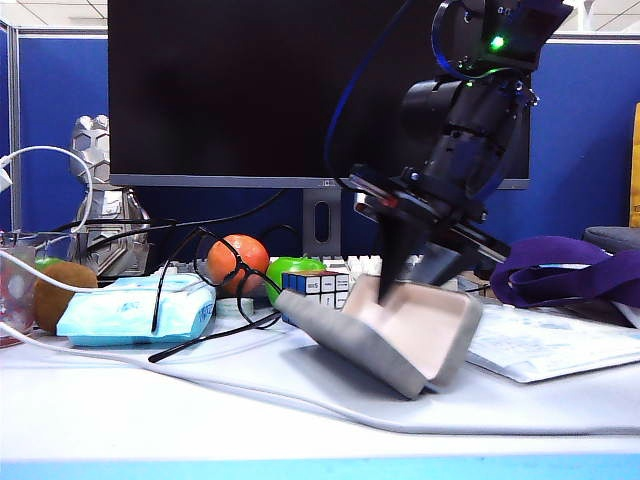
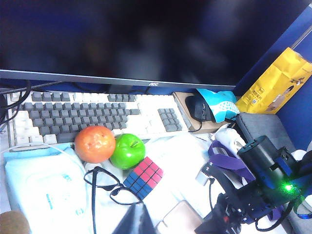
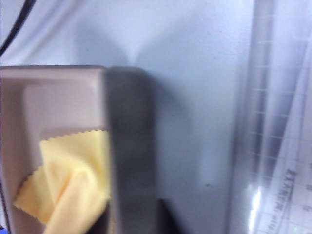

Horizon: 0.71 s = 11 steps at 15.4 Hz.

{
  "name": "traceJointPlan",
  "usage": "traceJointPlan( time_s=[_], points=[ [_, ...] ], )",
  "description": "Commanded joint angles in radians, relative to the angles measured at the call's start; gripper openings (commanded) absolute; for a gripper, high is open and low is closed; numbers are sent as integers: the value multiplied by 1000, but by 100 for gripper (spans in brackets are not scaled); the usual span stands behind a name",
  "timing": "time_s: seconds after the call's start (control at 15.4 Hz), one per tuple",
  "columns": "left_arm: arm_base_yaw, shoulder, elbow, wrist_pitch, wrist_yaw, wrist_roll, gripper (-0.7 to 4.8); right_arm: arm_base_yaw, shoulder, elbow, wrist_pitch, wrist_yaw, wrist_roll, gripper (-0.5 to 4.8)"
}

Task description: Pick up the glasses, fold the temples of the glasses, place the glasses into the glasses case, and finally close the glasses case.

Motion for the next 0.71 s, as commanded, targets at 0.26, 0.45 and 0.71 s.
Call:
traceJointPlan(
  time_s=[0.26,0.45,0.71],
  points=[
    [-2,-3,3,13,5,1,-6,3,-21,10,27,6,-2,382],
    [-2,-3,3,13,5,1,-5,3,-78,10,122,123,-2,382],
    [-2,-3,3,13,5,1,-5,11,-135,10,356,96,-100,202]
  ],
)
